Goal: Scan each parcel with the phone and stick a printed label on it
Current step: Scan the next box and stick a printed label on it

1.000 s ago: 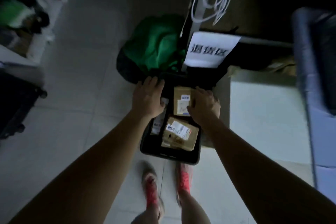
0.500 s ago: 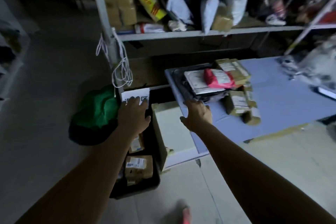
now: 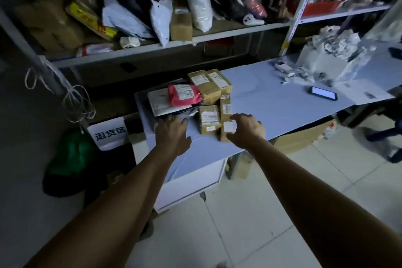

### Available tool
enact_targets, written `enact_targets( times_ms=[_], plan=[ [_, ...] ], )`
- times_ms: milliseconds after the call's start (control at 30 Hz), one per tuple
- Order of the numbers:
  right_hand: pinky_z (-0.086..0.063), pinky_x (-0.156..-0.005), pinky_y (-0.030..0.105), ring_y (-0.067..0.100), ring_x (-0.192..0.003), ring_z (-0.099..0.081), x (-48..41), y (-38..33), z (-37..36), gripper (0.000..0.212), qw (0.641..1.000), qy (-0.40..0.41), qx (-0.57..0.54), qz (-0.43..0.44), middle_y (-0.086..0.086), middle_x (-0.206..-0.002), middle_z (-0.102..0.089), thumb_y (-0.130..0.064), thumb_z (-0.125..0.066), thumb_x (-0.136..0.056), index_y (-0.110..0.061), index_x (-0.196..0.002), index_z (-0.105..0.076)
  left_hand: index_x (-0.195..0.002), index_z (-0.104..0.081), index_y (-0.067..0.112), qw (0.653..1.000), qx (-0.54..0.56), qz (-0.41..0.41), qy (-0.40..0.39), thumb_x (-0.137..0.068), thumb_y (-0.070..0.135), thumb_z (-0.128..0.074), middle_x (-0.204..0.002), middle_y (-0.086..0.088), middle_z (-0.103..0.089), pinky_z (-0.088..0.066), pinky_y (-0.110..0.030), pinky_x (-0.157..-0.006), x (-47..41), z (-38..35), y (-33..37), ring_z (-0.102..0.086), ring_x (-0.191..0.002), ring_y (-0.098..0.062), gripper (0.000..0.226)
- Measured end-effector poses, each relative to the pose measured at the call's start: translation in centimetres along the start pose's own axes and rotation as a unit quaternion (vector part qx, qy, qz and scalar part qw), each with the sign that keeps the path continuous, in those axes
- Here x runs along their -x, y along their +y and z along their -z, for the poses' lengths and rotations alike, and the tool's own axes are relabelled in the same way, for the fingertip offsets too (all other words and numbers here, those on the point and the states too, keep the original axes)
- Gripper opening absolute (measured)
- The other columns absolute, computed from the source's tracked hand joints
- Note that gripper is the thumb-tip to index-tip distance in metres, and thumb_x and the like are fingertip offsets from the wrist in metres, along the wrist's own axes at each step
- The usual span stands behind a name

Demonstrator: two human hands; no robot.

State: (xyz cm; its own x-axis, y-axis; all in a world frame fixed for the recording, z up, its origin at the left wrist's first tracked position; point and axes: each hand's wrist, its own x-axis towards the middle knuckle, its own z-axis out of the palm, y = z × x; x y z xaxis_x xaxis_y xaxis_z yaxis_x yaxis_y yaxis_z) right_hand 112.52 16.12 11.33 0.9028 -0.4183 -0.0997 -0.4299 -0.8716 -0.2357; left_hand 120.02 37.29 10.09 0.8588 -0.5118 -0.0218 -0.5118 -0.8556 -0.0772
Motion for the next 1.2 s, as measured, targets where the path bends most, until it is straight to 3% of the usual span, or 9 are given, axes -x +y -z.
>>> enact_targets(
  times_ms=[267, 433, 567, 667, 767, 867, 1000, 1100, 1200],
  plan=[
    [-0.043, -0.105, 0.036, 0.022, -0.138, -0.046, -7.0, 10.6, 0.4, 0.063, 0.992, -0.019, -0.113, -0.042, -0.002, -0.147, -0.054, -0.040, -0.075, -0.087, -0.028, -0.145, -0.051, -0.133, -0.053, 0.017, 0.987, 0.157, 0.024, -0.016, -0.095, 0.043, -0.054, -0.137, -0.006, -0.054, -0.048, -0.041, -0.095, -7.9, -1.4, 10.5, -0.052, -0.126, -0.031, 0.046],
    [-0.050, -0.102, 0.035, 0.020, -0.129, -0.057, -13.3, 13.1, -2.4, 0.062, 0.967, -0.017, -0.240, -0.081, 0.000, -0.139, -0.063, -0.038, -0.081, -0.082, -0.023, -0.138, -0.059, -0.141, -0.051, 0.017, 0.935, 0.345, 0.061, -0.058, -0.095, 0.036, -0.059, -0.139, -0.010, -0.054, -0.044, -0.041, -0.104, -14.7, -5.3, 13.6, -0.049, -0.130, -0.030, 0.051],
    [-0.055, -0.093, 0.031, 0.014, -0.118, -0.065, -18.3, 13.5, -6.1, 0.063, 0.931, -0.043, -0.341, -0.121, -0.002, -0.139, -0.063, -0.036, -0.084, -0.080, -0.021, -0.137, -0.062, -0.144, -0.049, 0.014, 0.896, 0.425, 0.092, -0.086, -0.096, 0.026, -0.061, -0.141, -0.009, -0.056, -0.044, -0.044, -0.106, -19.9, -8.8, 15.0, -0.051, -0.129, -0.029, 0.051],
    [-0.055, -0.096, 0.032, 0.009, -0.111, -0.067, -21.3, 13.0, -9.3, 0.061, 0.908, -0.086, -0.386, -0.139, -0.005, -0.139, -0.064, -0.036, -0.083, -0.081, -0.024, -0.137, -0.062, -0.140, -0.051, 0.014, 0.901, 0.410, 0.119, -0.076, -0.095, 0.011, -0.058, -0.138, -0.011, -0.056, -0.047, -0.042, -0.100, -22.6, -11.0, 15.1, -0.053, -0.126, -0.033, 0.045],
    [-0.050, -0.085, 0.022, -0.005, -0.090, -0.063, -23.4, 11.6, -11.8, 0.061, 0.883, -0.133, -0.424, -0.153, -0.009, -0.137, -0.064, -0.039, -0.082, -0.083, -0.027, -0.139, -0.061, -0.135, -0.051, 0.017, 0.933, 0.326, 0.124, -0.092, -0.094, 0.012, -0.060, -0.138, -0.013, -0.052, -0.051, -0.049, -0.093, -24.6, -12.5, 15.1, -0.053, -0.123, -0.035, 0.042],
    [-0.053, -0.086, 0.023, 0.007, -0.106, -0.068, -24.6, 10.7, -13.6, 0.060, 0.869, -0.157, -0.444, -0.148, -0.008, -0.133, -0.067, -0.045, -0.081, -0.081, -0.027, -0.136, -0.065, -0.123, -0.054, 0.014, 0.947, 0.262, 0.139, -0.124, -0.095, 0.026, -0.061, -0.115, -0.012, -0.063, -0.051, -0.043, -0.082, -26.3, -12.9, 15.6, -0.061, -0.110, -0.034, 0.031],
    [-0.063, -0.084, 0.035, 0.010, -0.091, -0.074, -25.4, 11.0, -14.7, 0.057, 0.835, -0.180, -0.498, -0.152, -0.006, -0.119, -0.074, -0.046, -0.084, -0.076, -0.026, -0.128, -0.071, -0.104, -0.062, 0.014, 0.941, 0.260, 0.188, -0.104, -0.093, 0.034, -0.064, -0.106, -0.008, -0.064, -0.043, -0.036, -0.075, -27.2, -13.1, 16.0, -0.062, -0.103, -0.030, 0.023],
    [-0.063, -0.084, 0.035, 0.011, -0.093, -0.075, -25.9, 12.3, -14.8, 0.064, 0.813, -0.201, -0.526, -0.151, -0.009, -0.107, -0.077, -0.052, -0.089, -0.063, -0.028, -0.121, -0.075, -0.094, -0.068, 0.018, 0.930, 0.295, 0.203, -0.083, -0.090, 0.035, -0.068, -0.085, 0.002, -0.062, -0.041, -0.031, -0.068, -26.9, -13.3, 16.6, -0.064, -0.089, -0.025, 0.018],
    [-0.063, -0.085, 0.038, 0.011, -0.098, -0.074, -26.4, 14.5, -14.6, 0.053, 0.809, -0.214, -0.530, -0.133, -0.011, -0.109, -0.077, -0.042, -0.089, -0.072, -0.028, -0.122, -0.075, -0.094, -0.073, 0.021, 0.916, 0.336, 0.210, -0.061, -0.087, 0.031, -0.072, -0.081, 0.004, -0.067, -0.039, -0.027, -0.063, -26.6, -12.8, 18.2, -0.062, -0.082, -0.020, 0.012]
  ],
)
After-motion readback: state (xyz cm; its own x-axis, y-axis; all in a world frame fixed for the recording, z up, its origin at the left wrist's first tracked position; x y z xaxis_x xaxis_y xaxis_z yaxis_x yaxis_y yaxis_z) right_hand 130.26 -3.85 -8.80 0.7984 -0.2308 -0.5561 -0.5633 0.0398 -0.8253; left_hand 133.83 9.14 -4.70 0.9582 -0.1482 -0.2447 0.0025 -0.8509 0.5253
